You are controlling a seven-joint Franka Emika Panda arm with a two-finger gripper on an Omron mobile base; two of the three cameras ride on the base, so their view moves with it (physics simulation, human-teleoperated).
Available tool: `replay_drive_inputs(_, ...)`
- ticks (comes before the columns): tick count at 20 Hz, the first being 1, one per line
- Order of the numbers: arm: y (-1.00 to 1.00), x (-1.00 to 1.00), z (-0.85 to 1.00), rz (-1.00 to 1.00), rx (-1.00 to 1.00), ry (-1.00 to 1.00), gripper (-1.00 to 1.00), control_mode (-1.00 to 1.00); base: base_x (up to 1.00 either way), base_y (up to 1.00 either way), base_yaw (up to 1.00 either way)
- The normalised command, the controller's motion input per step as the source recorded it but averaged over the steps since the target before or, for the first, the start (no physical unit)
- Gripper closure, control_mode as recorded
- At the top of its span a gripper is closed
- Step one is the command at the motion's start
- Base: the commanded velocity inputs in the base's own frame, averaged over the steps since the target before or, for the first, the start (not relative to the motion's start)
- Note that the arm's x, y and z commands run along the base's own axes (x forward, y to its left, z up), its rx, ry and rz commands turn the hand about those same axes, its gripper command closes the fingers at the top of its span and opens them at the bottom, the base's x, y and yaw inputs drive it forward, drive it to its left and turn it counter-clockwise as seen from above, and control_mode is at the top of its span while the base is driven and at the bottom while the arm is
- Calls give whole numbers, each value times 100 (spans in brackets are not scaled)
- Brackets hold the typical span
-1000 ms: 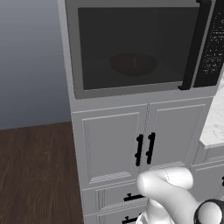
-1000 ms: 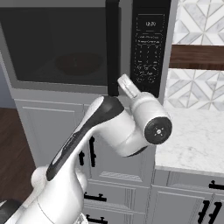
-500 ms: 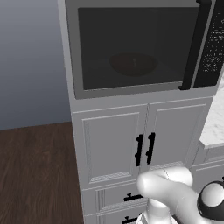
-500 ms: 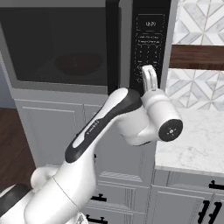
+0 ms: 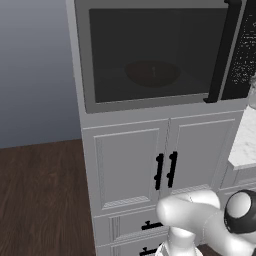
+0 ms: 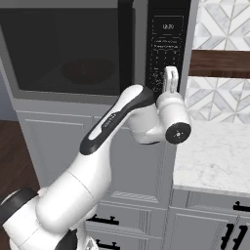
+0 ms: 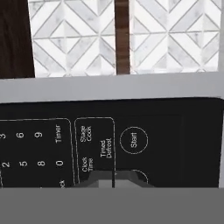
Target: Pick the mushroom from the sink and place it in the bowl. Then pick the bowl and place it in the microwave. Then close the microwave door and press the start button.
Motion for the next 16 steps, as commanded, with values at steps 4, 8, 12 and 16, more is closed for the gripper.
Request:
replay_drive_inputs(4, -1, 50, -4, -9, 13, 0, 100, -100, 0, 0, 0)
replay_drive_inputs(8, -23, 22, -13, -2, 15, -1, 100, -100, 0, 0, 0)
replay_drive_inputs(12, -29, 3, -19, 0, 13, -5, 100, -100, 0, 0, 0)
replay_drive_inputs(16, -10, 16, -8, 0, 9, -5, 100, -100, 0, 0, 0)
